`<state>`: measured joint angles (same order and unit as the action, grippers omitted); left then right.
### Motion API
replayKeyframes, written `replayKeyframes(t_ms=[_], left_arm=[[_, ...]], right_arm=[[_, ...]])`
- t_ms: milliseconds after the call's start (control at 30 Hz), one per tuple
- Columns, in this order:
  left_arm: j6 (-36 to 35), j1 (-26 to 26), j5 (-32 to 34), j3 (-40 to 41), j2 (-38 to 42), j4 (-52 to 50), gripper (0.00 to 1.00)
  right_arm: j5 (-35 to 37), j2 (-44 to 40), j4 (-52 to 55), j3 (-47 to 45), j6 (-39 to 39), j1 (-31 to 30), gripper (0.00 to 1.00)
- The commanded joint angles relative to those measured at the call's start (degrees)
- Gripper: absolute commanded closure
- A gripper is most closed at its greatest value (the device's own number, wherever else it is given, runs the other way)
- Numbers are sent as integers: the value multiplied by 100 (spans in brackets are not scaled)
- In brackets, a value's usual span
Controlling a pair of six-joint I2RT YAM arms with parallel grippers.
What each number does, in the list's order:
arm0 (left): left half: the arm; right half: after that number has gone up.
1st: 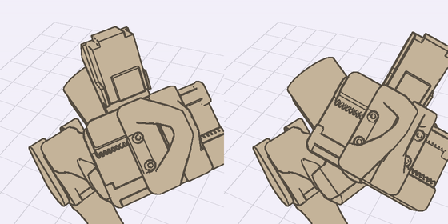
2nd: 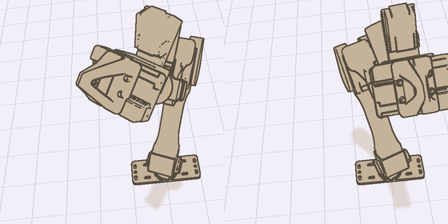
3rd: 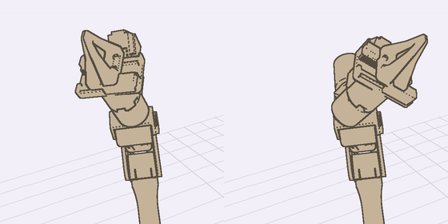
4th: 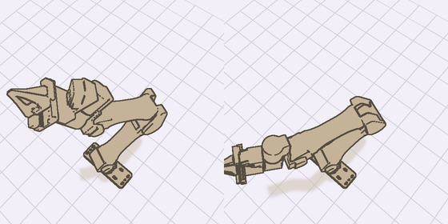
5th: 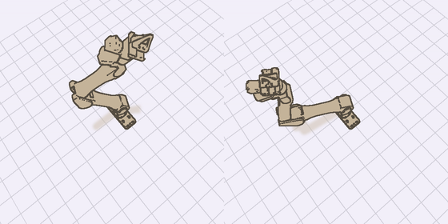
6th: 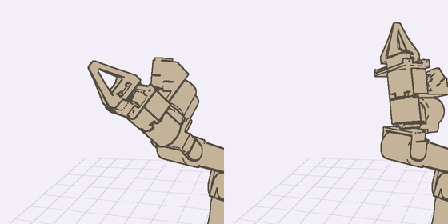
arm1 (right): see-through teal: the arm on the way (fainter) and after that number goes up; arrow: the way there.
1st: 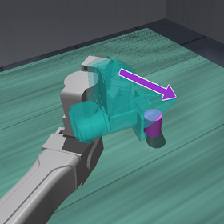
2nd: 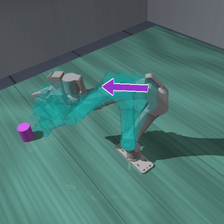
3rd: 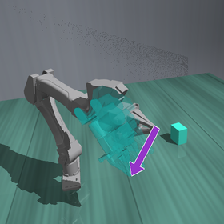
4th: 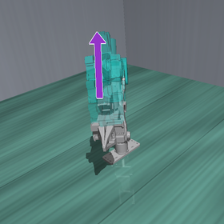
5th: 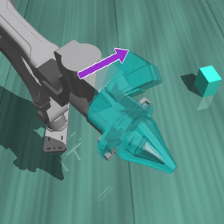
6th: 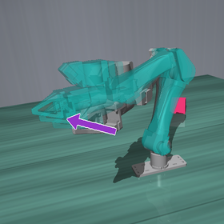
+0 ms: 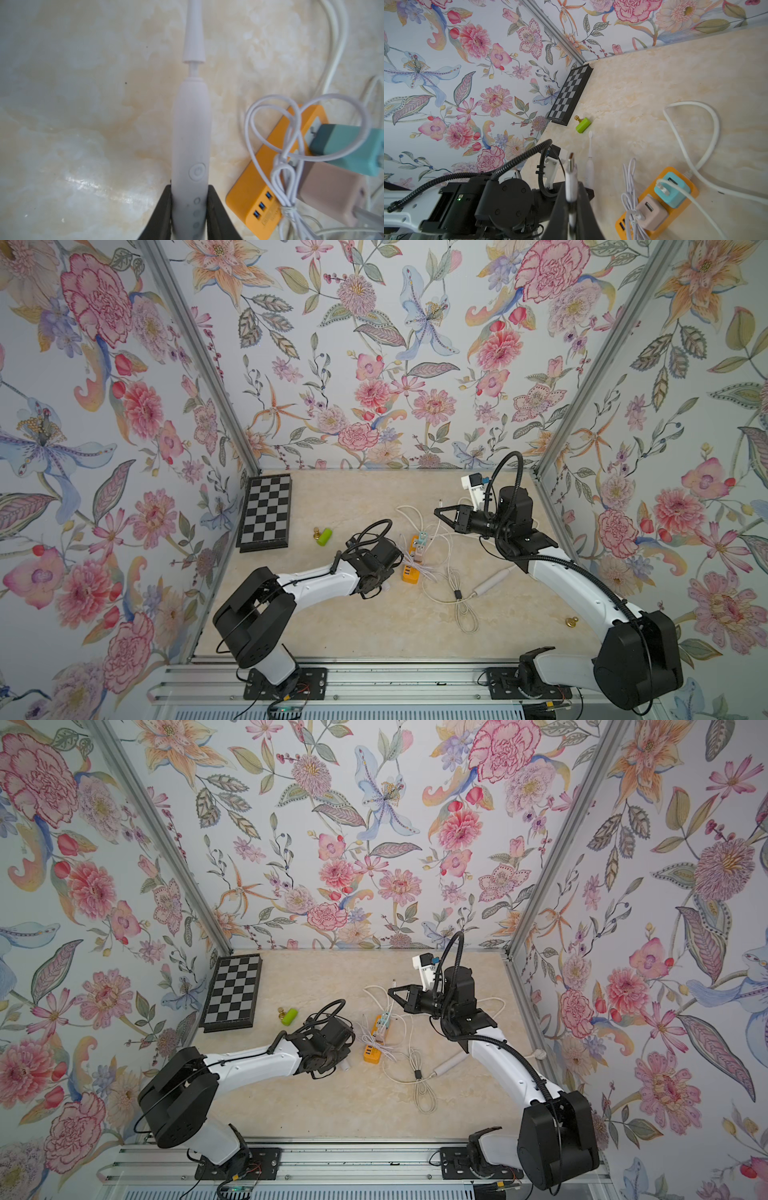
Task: Charge the electric toothbrush
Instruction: Pick up the electric toothbrush from the center of the board.
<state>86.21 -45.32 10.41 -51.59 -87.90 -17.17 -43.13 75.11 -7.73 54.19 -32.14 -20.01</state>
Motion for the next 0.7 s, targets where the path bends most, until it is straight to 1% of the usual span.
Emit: replayKeyframes(t_ms=[0,67,133,200,233,300,367,400,533,667], left_arm=[[-1074,370,569,190,1035,702,93],[-1684,600,640,218,1578,1024,95],[-2087,822,615,51,1904,988,95],[-2517,1059,331,-64,2111,1117,96],[-2614,1175,191,-150,2200,1065,96],[-2914,1255,133,-246,2374,1100,96],[-3103,1315,-10,-361,2497,1154,96],[-3187,1330,-175,-405,2503,1210,96],[-3112,1337,-521,-501,2526,1261,96],[-2868,1334,-648,-317,2667,1460,96]], right_arm=[[-491,-268,10,29,205,-296,100],[-466,-416,-33,-90,344,-573,100],[-272,-516,-93,-210,478,-894,100],[-145,-503,-180,-305,567,-1231,100],[-135,-452,-258,-334,524,-1373,100],[-186,-357,-846,-537,135,-1581,100],[8,-284,-1665,-826,-477,-1869,100],[79,-200,-1950,-903,-645,-1984,100],[360,186,-2102,-753,-777,-2448,100],[628,476,-2374,-607,-1212,-2553,100]])
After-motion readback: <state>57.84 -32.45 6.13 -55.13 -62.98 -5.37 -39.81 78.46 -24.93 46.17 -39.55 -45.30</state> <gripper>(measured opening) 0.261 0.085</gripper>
